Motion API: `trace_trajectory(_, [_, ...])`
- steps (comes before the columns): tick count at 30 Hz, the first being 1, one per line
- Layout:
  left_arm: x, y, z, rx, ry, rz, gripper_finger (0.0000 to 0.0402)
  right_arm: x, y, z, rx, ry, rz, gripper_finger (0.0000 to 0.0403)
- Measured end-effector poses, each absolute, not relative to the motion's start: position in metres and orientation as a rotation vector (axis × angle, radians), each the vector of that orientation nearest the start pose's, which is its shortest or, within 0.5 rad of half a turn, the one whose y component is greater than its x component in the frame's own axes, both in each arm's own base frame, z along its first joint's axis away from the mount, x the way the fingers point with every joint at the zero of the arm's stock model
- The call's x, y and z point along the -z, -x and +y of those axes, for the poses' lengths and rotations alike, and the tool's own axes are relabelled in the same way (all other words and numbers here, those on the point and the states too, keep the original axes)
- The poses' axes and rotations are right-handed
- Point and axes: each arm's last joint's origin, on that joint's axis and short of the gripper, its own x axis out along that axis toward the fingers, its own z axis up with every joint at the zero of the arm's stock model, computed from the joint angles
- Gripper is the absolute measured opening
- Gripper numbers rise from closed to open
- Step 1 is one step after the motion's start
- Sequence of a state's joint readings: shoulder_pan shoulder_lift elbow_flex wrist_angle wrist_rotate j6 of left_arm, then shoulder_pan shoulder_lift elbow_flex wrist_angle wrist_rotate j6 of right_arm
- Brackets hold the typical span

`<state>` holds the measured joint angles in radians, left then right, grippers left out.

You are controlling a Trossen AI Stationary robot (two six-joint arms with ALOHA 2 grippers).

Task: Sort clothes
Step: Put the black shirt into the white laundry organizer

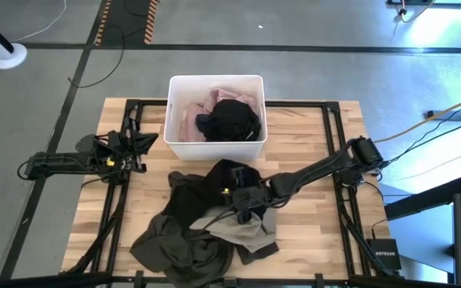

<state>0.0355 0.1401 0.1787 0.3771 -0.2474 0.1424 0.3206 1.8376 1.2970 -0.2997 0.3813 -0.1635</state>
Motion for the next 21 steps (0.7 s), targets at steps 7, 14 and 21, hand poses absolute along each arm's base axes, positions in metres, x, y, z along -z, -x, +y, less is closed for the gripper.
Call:
trace_trajectory(7, [-0.249, -0.088, 0.01, -0.308, -0.096, -0.394, 0.0, -0.258, -0.366, 0.107, 0.076, 0.46, 0.75, 0.004])
trace_trajectory(14, [-0.249, -0.088, 0.01, -0.308, -0.098, -0.394, 0.0, -0.305, -0.348, 0.101, 0.104, 0.449, 0.631, 0.002])
trace_trajectory(21, [-0.249, -0.088, 0.01, -0.308, -0.098, -0.394, 0.0, -0.346, -0.331, 0.093, 0.197, 0.502, 0.53, 0.0034])
